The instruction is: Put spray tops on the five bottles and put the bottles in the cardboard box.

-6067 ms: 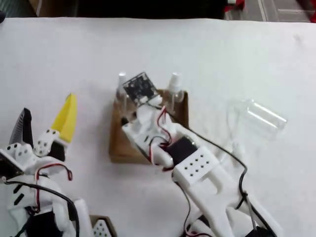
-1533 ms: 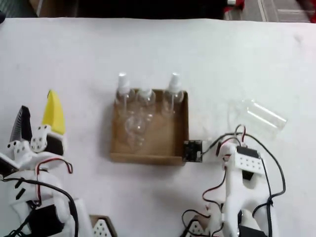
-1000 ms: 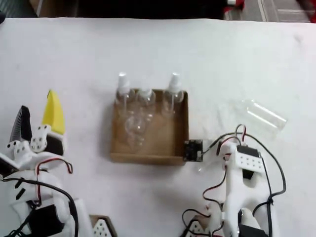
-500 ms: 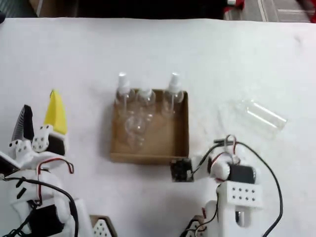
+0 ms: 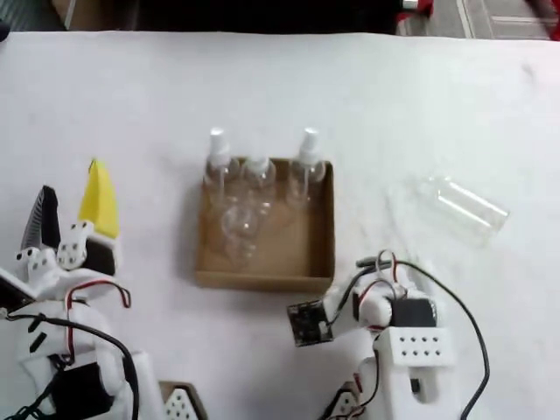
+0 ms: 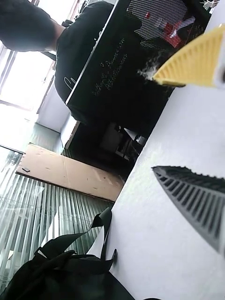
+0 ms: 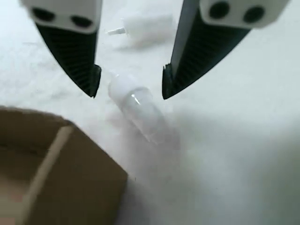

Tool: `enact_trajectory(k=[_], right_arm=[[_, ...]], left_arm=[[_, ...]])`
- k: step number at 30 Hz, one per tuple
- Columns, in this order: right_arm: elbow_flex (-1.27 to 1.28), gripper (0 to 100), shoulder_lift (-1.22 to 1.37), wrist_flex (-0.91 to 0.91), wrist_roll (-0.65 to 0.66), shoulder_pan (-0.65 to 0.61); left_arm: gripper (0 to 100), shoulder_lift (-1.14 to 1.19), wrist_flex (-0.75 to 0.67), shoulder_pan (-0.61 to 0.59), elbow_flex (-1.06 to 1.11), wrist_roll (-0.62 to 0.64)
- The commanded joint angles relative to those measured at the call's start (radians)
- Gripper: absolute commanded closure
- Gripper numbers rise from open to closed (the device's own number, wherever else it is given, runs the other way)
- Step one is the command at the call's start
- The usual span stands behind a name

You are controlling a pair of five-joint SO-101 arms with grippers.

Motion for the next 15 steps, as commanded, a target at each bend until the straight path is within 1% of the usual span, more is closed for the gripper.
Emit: enact_trajectory(k=[1,8,11,13,14,15], right_arm=[[-0.006,81.4,0.077,-0.035,0.026,0.002],[-0.005,81.7,0.176,-0.113,0.026,0.002],[-0.003,88.4,0.196,-0.157,0.025,0.007],[-0.002,97.5,0.202,-0.163,0.023,0.007],[-0.002,99.1,0.205,-0.163,0.023,0.007],[-0.002,97.0,0.205,-0.163,0.021,0.007]], left_arm=[[74,0.001,-0.026,0.013,-0.003,0.006],[74,0.001,-0.026,0.013,-0.003,0.006],[74,0.001,-0.026,0.013,-0.003,0.006],[74,0.001,-0.026,0.013,-0.003,0.006],[74,0.001,-0.026,0.013,-0.003,0.006],[74,0.001,-0.026,0.013,-0.003,0.006]])
